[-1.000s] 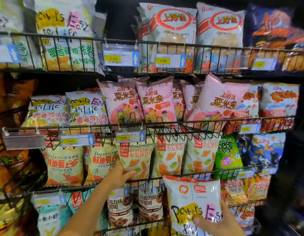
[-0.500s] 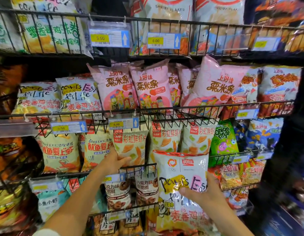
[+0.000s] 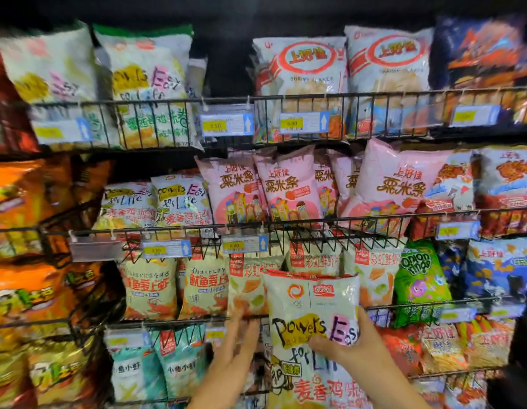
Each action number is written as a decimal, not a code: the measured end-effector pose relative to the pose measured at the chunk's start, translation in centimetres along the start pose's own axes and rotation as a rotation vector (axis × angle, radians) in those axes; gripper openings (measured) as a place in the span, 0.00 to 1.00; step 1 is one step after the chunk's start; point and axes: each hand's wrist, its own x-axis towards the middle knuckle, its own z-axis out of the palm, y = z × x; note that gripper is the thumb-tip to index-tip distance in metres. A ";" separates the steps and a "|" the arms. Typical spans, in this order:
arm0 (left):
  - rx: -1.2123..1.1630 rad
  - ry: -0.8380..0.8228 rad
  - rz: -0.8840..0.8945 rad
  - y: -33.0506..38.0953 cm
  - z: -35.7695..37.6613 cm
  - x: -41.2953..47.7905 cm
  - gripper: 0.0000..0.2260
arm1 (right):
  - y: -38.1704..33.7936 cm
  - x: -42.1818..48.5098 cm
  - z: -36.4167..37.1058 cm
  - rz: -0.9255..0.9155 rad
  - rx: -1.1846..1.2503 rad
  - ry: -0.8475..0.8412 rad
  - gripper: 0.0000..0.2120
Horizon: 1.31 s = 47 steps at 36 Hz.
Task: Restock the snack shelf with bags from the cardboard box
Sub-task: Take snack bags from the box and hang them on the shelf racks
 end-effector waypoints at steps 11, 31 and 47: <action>-0.026 0.072 0.303 7.7 -2.8 -3.0 0.46 | -8.0 1.3 3.0 -0.207 -0.008 -0.089 0.53; 0.214 0.316 0.795 29.8 -15.2 3.4 0.40 | -31.8 8.1 5.1 -0.869 -0.141 0.032 0.27; 0.243 0.419 1.068 34.8 -19.1 13.7 0.40 | -37.1 17.4 7.8 -1.148 -0.099 0.178 0.24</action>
